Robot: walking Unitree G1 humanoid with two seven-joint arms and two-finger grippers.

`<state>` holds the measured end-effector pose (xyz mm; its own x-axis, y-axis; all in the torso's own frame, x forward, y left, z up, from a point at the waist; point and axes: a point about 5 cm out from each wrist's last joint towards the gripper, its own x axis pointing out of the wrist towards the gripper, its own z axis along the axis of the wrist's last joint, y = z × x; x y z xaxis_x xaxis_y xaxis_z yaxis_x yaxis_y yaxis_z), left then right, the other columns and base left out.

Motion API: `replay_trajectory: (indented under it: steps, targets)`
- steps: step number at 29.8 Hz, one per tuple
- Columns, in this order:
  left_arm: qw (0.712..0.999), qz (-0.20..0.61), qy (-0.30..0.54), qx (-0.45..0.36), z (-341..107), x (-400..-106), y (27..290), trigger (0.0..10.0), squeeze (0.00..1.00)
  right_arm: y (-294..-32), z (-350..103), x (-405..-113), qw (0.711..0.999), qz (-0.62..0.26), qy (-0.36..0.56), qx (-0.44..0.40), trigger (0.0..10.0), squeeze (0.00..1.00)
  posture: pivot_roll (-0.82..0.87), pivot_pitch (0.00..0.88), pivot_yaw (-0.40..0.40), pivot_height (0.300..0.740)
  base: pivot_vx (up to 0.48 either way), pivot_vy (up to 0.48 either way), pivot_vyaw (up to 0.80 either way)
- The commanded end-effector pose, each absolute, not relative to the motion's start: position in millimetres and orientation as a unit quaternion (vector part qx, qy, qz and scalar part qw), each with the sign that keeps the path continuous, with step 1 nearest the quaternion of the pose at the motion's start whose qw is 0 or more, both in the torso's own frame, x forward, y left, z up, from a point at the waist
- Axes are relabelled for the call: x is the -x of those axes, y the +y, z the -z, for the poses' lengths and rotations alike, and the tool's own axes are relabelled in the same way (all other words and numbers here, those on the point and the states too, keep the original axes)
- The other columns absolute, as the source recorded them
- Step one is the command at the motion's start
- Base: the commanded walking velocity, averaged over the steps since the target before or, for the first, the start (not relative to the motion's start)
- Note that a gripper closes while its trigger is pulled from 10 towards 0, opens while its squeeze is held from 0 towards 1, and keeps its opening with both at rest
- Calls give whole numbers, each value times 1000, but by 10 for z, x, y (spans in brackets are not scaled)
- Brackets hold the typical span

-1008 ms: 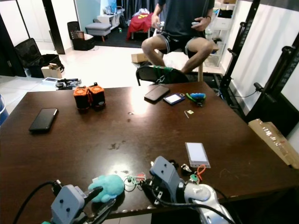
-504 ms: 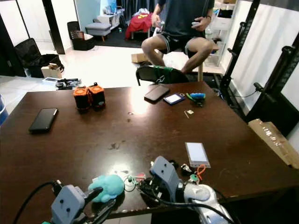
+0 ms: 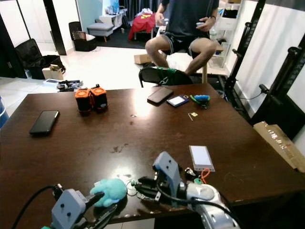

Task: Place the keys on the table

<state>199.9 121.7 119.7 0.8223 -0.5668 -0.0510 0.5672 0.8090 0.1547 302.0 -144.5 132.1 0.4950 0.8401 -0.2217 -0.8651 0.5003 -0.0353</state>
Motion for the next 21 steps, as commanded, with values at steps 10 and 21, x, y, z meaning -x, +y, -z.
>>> replay_trajectory:
  steps: [10, 21]
  targets:
    - [968, 230, -18, -94, -1236, -2062, 1369, 10000, 0, -1260, -1283, -2970, 876, -476, 65, 40, 10000, 0, -135, 0, 98, 740, 0, 0, 0]
    - [960, 261, 21, -97, -1159, -2066, 1380, 10000, 1000, -1206, -1281, -3061, 892, -447, 51, 37, 10000, 0, -136, 0, 102, 740, 0, 0, 0]
